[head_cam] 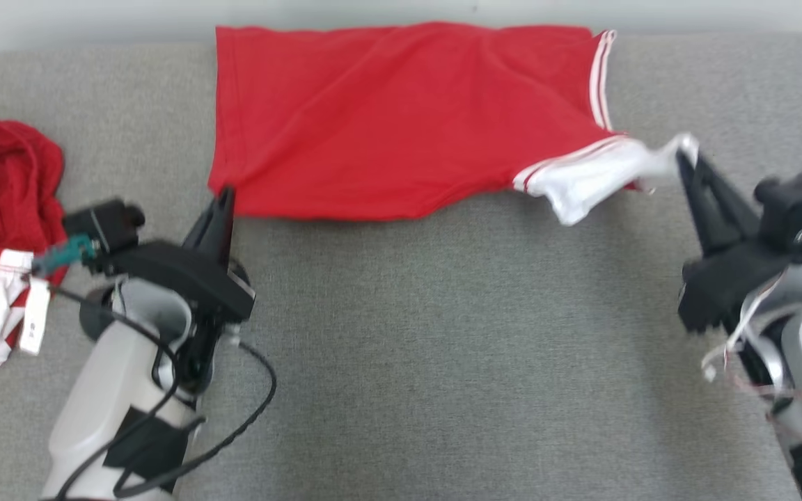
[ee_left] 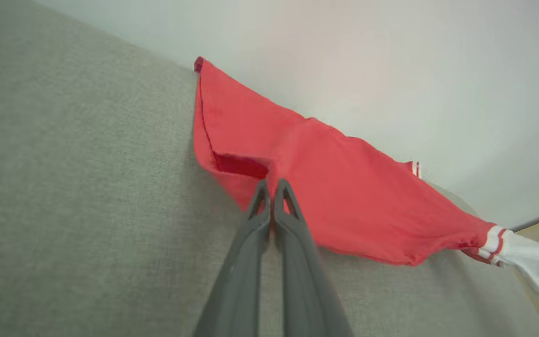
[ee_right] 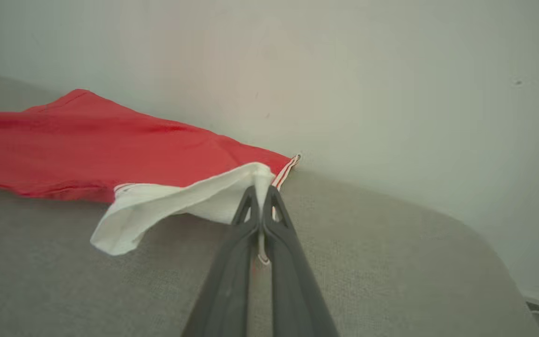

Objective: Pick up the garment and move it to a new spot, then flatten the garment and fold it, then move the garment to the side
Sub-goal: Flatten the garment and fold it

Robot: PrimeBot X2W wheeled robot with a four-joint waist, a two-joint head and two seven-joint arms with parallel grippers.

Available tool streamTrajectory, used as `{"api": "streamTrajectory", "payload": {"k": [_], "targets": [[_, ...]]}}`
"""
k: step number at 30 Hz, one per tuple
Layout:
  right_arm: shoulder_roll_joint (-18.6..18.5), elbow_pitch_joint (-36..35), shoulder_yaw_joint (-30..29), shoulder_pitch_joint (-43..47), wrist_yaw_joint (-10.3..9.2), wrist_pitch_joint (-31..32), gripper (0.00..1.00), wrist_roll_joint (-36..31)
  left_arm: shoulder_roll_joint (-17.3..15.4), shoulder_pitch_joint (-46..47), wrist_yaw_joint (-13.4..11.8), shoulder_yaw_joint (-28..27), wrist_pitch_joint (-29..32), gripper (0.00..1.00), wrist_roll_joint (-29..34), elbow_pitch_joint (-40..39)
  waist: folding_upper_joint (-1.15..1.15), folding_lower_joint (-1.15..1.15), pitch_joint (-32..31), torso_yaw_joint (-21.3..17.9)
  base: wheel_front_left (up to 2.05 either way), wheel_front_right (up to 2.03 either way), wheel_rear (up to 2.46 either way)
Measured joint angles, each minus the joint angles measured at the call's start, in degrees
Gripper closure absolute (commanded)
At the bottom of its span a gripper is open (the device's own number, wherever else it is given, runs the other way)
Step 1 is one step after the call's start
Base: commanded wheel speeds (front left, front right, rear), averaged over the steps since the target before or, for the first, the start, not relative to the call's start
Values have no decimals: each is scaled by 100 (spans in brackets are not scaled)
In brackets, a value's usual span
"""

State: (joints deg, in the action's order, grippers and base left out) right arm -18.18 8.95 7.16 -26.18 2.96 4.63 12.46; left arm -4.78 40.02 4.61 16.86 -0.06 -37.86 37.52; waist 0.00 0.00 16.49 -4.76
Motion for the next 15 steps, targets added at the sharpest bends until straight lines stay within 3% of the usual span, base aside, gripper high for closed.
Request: {"api": "streamTrajectory", "payload": {"k": [7, 15], "targets": [[-232, -403, -25, 1040, -1, 436, 100, -48, -76, -442, -314, -13, -236, 100, 152, 229, 0, 0, -323, -78, 0, 0, 0], [-237, -981, -99, 1939, -102, 953, 100, 62, -53, -1066, -356, 101, -420, 100, 199, 214, -1, -1, -616, -82, 0, 0, 0]]}}
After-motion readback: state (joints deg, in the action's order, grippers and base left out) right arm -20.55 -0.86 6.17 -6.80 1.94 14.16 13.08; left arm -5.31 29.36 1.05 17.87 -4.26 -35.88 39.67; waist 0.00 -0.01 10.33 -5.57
